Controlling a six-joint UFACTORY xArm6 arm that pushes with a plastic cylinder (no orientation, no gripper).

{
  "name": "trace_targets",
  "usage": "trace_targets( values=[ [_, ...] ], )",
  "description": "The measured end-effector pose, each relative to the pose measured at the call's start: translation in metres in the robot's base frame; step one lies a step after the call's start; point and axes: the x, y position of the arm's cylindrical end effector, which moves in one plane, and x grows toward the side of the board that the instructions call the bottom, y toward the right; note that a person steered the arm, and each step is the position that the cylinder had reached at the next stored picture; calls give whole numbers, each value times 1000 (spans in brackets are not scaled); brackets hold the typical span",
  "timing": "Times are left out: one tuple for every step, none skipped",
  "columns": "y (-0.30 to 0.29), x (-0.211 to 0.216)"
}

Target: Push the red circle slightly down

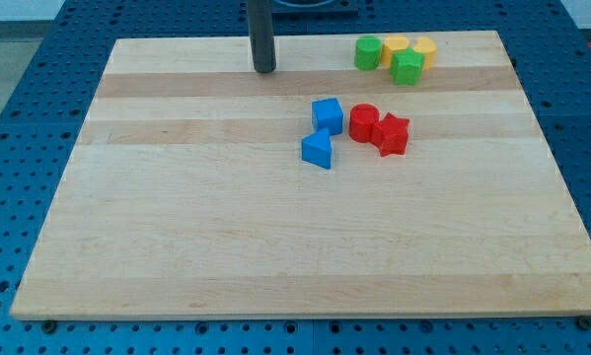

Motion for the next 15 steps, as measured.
trace_targets(
  values=[
    [31,12],
    [36,18],
    [45,25],
    [69,41],
    [72,44],
    [91,54],
    [98,61],
    [101,64],
    [129,75],
    [130,75],
    [130,83],
    [129,107],
    [127,125],
    [127,126],
    [126,126]
  ],
)
